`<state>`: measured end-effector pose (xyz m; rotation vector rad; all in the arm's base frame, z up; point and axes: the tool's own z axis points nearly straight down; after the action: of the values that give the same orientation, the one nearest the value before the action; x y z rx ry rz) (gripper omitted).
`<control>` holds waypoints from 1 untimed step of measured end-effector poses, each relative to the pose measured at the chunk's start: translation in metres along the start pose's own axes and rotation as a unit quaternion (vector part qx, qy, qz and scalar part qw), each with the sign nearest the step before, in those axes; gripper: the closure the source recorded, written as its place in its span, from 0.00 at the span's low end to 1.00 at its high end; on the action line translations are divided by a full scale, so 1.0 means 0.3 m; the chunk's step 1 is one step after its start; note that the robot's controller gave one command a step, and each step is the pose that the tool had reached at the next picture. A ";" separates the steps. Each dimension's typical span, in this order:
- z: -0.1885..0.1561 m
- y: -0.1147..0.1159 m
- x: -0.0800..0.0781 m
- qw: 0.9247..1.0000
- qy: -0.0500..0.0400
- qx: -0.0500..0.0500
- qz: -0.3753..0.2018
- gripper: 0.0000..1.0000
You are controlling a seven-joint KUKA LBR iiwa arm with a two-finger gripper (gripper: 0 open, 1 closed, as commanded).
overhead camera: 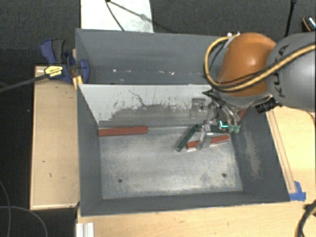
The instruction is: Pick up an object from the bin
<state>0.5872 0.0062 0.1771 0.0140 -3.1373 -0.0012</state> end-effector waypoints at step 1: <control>0.360 -0.078 0.085 0.999 0.000 0.000 -0.053 0.00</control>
Offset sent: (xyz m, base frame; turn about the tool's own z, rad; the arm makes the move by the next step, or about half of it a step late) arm -0.0237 -0.0225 -0.1042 -0.1078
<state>0.5616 -0.0172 0.0691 0.1814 -3.1311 -0.0005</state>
